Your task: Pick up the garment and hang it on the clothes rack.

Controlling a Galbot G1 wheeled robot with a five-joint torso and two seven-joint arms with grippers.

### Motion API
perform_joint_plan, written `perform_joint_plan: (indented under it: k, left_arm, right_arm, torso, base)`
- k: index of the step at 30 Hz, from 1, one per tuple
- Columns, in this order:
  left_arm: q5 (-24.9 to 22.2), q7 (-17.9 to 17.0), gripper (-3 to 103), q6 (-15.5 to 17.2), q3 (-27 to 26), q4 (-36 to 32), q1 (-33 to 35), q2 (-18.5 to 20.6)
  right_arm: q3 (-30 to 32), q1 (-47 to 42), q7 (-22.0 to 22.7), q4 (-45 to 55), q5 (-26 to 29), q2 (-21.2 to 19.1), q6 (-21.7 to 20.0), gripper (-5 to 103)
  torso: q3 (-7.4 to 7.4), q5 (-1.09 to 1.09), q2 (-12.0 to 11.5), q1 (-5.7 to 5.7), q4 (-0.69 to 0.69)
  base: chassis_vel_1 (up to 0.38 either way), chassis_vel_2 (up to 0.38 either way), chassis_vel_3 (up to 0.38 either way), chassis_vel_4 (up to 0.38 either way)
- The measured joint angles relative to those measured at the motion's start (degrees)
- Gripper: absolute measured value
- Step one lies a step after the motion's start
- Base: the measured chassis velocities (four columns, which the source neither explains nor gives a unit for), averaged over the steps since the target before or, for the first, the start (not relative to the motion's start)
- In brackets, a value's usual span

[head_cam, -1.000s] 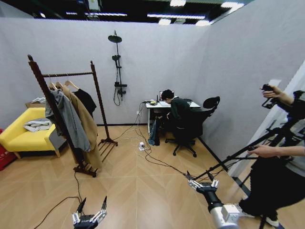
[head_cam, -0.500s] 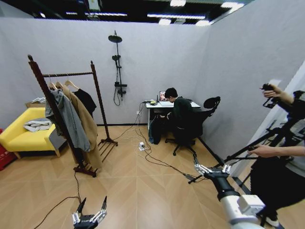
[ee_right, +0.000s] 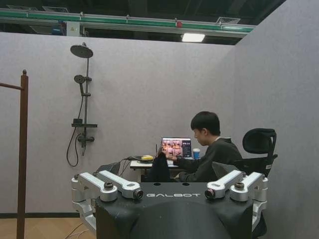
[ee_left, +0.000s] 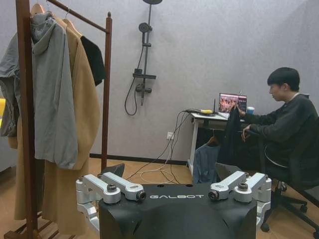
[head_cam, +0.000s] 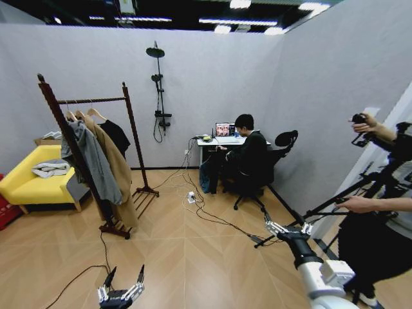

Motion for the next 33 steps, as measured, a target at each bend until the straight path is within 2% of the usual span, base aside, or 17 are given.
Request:
perform_joint_plan:
  k: [18, 33]
  left_arm:
    - [0.0, 0.0, 100, 0.0, 0.0, 0.0, 0.0, 0.0]
    - [0.0, 0.0, 100, 0.0, 0.0, 0.0, 0.0, 0.0]
  right_arm:
    - [-0.9, 2.2, -0.2, -2.6, 1.4, -0.4, 0.5, 100]
    - [-1.1, 4.7, -0.2, -4.4, 3.5, -0.7, -0.5, 100]
  torso:
    - [-0.01, -0.01, 0.0, -0.02, 0.00]
    - [0.01, -0.01, 0.0, 0.01, 0.00]
  base:
    - [-0.022, 0.015, 0.022, -0.022]
    - [-0.225, 0.222, 0.227, -0.239]
